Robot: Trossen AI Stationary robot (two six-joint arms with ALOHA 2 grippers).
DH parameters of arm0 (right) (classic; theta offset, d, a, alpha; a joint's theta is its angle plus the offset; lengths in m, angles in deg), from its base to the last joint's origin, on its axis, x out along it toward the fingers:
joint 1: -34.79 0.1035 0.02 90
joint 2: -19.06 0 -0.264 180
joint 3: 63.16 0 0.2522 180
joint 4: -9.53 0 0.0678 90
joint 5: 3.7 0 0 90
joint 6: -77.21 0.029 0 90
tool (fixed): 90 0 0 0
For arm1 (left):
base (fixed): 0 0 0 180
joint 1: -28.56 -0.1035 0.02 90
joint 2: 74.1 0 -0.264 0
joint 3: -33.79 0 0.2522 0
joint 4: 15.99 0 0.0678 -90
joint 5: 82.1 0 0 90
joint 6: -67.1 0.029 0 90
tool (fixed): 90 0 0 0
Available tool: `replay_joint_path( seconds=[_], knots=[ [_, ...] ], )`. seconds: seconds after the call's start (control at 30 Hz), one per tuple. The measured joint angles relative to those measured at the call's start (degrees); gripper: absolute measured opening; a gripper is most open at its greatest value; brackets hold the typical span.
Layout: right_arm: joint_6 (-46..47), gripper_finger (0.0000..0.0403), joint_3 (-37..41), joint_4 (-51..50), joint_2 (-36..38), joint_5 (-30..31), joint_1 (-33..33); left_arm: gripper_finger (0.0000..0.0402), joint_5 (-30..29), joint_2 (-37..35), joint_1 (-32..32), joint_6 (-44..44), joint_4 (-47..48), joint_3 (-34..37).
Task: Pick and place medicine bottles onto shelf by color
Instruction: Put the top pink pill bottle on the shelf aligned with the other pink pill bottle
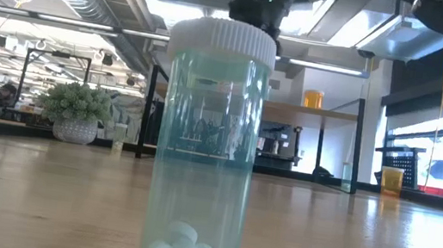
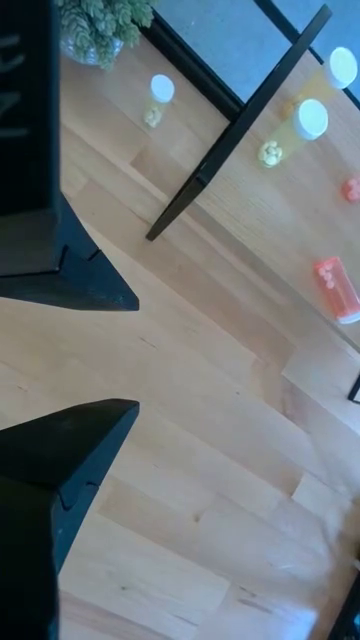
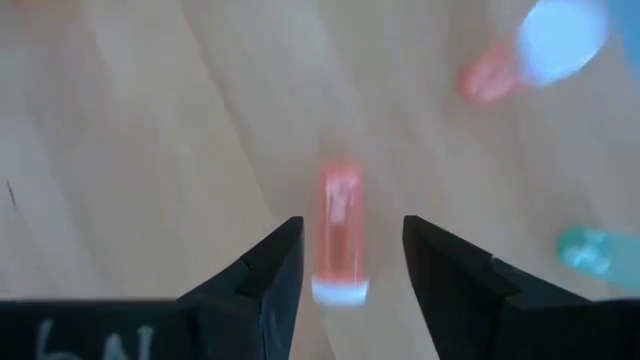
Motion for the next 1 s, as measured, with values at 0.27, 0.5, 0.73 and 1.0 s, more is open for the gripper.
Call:
replay_joint_path(
  seconds=[0.27, 0.5, 0.73, 1.0],
  knots=[
    [-6.93, 0.0174, 0.02, -6.05, 0.38, 0.07, 0.82, 0.0149, -0.02, -0.01, 0.02, 1.44, 0.00, 0.01],
    [-8.54, 0.0174, 0.02, -10.67, 3.10, 0.07, 2.16, 0.0149, -0.10, 0.00, -1.45, 2.70, 0.00, 0.00],
    [-12.96, 0.0174, 0.95, -11.39, 7.24, 0.02, 3.68, 0.0149, -0.11, 0.00, -4.02, 3.29, 0.00, 0.00],
    [-15.08, 0.0174, 1.49, -8.63, 7.63, -0.97, 5.00, 0.0149, -0.09, 0.00, -4.77, 5.94, -0.04, 0.00]
  ],
)
